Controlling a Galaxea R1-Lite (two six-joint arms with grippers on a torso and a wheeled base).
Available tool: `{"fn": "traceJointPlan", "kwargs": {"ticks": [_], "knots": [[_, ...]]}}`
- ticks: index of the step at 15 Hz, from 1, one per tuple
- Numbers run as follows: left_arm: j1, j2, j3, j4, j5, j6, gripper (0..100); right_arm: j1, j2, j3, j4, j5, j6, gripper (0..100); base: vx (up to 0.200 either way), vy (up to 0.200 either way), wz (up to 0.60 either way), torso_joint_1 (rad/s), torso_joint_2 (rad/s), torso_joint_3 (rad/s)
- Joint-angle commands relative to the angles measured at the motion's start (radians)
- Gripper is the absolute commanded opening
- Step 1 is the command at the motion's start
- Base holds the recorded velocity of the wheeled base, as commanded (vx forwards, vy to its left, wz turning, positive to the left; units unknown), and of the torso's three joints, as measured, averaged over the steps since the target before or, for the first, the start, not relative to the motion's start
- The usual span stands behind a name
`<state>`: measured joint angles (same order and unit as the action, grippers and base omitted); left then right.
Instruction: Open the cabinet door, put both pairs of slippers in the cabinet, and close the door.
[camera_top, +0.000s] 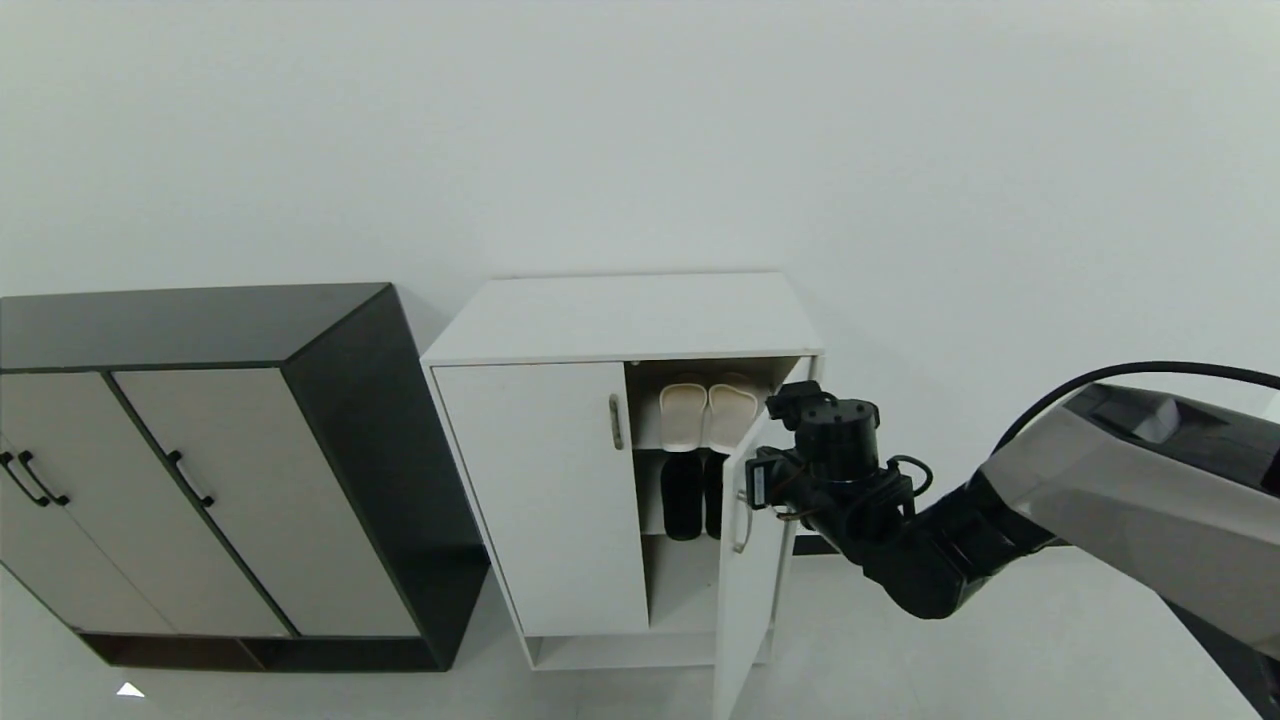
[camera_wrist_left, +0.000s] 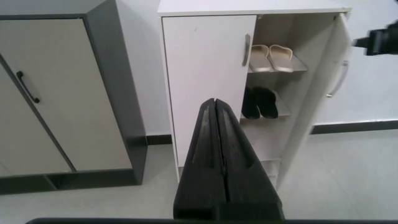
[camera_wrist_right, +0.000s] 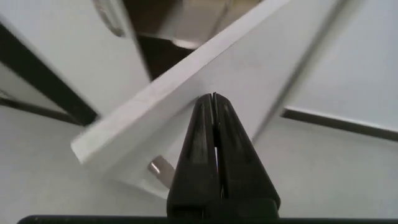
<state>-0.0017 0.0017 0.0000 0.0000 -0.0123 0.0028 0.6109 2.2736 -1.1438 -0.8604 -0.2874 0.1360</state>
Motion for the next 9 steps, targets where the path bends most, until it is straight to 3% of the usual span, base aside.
{"fn": "traceJointPlan", "kwargs": {"ticks": [1,5,9], "knots": [[0.0,0.001,0.0,0.0,0.0,0.0,0,0.001,0.046,-0.04,-0.015,0.039,0.004,0,0.0,0.0,0.0,0.0,0.0,0.0],[0.0,0.001,0.0,0.0,0.0,0.0,0,0.003,0.007,0.05,-0.109,0.053,0.01,0,0.0,0.0,0.0,0.0,0.0,0.0],[0.0,0.001,0.0,0.0,0.0,0.002,0,0.013,-0.128,0.357,-0.247,0.278,0.008,0,0.0,0.0,0.0,0.0,0.0,0.0]]}}
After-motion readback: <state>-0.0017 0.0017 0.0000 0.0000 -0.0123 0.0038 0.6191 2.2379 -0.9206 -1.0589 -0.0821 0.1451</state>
